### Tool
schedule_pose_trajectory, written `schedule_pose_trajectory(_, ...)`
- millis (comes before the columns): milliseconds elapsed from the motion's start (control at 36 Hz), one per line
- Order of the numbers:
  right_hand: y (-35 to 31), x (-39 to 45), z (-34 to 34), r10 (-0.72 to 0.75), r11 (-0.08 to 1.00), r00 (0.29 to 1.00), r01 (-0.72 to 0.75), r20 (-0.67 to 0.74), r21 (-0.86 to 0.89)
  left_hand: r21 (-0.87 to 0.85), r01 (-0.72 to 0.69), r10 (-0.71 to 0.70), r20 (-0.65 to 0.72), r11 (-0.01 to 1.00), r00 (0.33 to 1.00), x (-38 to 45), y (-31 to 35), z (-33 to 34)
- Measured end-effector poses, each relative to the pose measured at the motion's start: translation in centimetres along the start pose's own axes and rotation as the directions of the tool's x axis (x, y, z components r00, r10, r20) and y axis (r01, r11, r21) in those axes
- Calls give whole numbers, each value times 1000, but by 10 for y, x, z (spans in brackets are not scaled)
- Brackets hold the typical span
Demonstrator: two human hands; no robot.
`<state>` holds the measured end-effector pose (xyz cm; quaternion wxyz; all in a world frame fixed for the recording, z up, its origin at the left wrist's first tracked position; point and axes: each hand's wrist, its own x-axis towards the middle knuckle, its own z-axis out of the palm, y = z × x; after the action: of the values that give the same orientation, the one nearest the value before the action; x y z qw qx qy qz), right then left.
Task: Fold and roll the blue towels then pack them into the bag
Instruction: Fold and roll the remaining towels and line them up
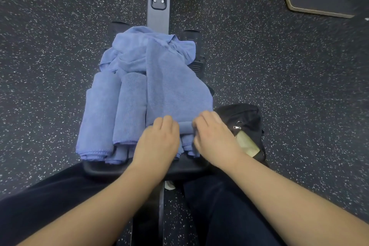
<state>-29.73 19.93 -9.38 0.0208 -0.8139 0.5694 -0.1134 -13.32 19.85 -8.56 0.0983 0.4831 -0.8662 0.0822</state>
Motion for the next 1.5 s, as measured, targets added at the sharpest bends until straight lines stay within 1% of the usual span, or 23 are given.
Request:
schedule_pose_trajectory(83, -1, -1, 1, 33, 999, 999, -33, 3, -7, 38, 16, -16, 11, 999, 1000, -6, 6, 4)
schedule_pose_trajectory(194, 1, 3, 2, 25, 998, 1000, -26, -15, -60, 71, 22, -24, 30, 997, 999, -5, 0, 6)
schedule_pose_trajectory(278, 3, 5, 3, -5, 998, 999, 2, -49, -67, 66, 21, -24, 39, 998, 999, -2, -4, 4)
schedule_pose_trajectory(417, 5, 7, 2, -18, 998, 999, 16, -27, -67, 27, 0, -1, 32, 1000, 999, 3, -9, 1)
schedule_pose_trajectory(667, 12, 5, -7, 6, 998, 1000, -6, -1, 56, -68, 10, -4, 80, 998, 997, 3, -20, 0)
schedule_pose_trajectory(944, 19, 3, -27, -34, 979, 997, 46, -64, 199, -174, -23, 25, 7, 985, 1000, 1, -32, -11)
schedule_pose_trajectory(1194, 20, -7, -43, -103, 970, 994, 108, -36, 218, -202, -122, 110, -68, 972, 992, -7, -33, -24)
schedule_pose_trajectory(1333, 20, -9, -45, -142, 969, 990, 133, 28, 209, -221, -171, 173, -8, 960, 985, -14, -35, -17)
schedule_pose_trajectory(1500, 18, -13, -54, -151, 965, 985, 127, 89, 227, -276, -186, 199, 21, 943, 980, -17, -35, -22)
